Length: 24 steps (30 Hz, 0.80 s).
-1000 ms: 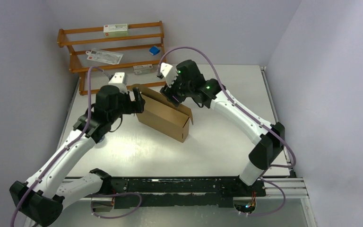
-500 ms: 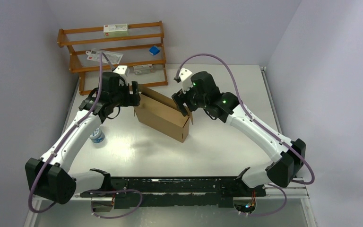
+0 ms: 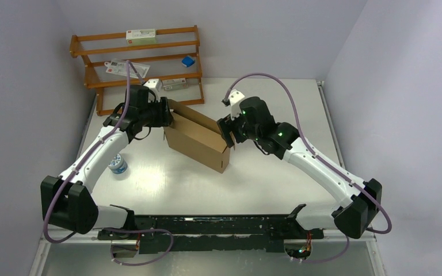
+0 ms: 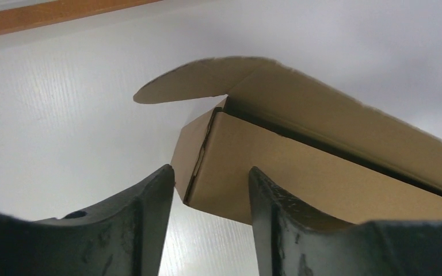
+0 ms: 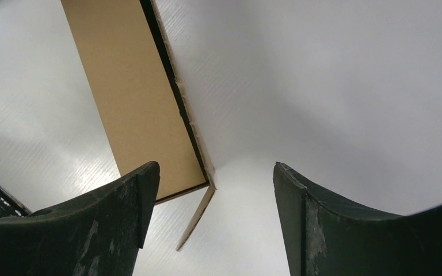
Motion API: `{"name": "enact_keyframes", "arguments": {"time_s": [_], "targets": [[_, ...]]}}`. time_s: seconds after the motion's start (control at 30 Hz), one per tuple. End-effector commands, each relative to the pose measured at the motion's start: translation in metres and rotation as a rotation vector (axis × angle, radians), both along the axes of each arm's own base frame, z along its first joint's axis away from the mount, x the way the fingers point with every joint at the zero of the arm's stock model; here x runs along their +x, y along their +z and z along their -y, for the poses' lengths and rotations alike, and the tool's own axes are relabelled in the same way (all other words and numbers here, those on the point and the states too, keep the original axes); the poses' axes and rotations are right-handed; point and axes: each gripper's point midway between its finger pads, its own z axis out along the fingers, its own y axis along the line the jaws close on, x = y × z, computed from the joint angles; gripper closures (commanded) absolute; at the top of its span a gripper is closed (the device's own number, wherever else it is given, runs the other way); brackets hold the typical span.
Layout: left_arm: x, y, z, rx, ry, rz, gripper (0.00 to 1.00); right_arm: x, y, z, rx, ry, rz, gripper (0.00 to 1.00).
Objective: Fold the paper box
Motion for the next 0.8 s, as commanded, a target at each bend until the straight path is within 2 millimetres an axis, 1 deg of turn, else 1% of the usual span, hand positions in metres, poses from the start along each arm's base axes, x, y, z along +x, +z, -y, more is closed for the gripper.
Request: {"name": "enact_keyframes", "arguments": {"time_s": [0.0, 0.1, 0.23, 0.33, 0.47, 0.57, 0.67, 0.77], "targets": [[-0.004, -0.015, 0.0, 0.013, -0.016, -0.066, 0.49, -0.002, -0.003, 0.005, 0.035, -0.046, -0.009, 0.25], [-0.011, -0.017, 0.001, -0.005, -0.017, -0.076, 0.57, -0.005, -0.007, 0.006, 0.034, -0.048, -0.032, 0.28], [-0.022, -0.017, 0.0, -0.028, -0.006, -0.085, 0.6, -0.005, -0.003, 0.007, 0.038, -0.067, -0.037, 0.37], [-0.029, -0.014, 0.001, -0.047, -0.008, -0.084, 0.6, -0.004, -0.001, 0.007, 0.043, -0.076, -0.041, 0.52], [-0.036, -0.005, 0.005, -0.087, -0.022, -0.071, 0.62, -0.002, -0.005, 0.007, 0.031, -0.09, -0.055, 0.72], [-0.042, 0.005, 0.016, -0.15, -0.062, -0.055, 0.63, 0.003, -0.008, 0.004, 0.019, -0.099, -0.057, 0.87], [-0.05, 0.011, 0.025, -0.195, -0.089, -0.049, 0.64, 0.013, -0.008, 0.001, 0.006, -0.114, -0.047, 0.92], [-0.059, 0.013, 0.032, -0.235, -0.114, -0.044, 0.64, 0.023, -0.009, -0.002, -0.014, -0.123, -0.03, 0.93]]}}
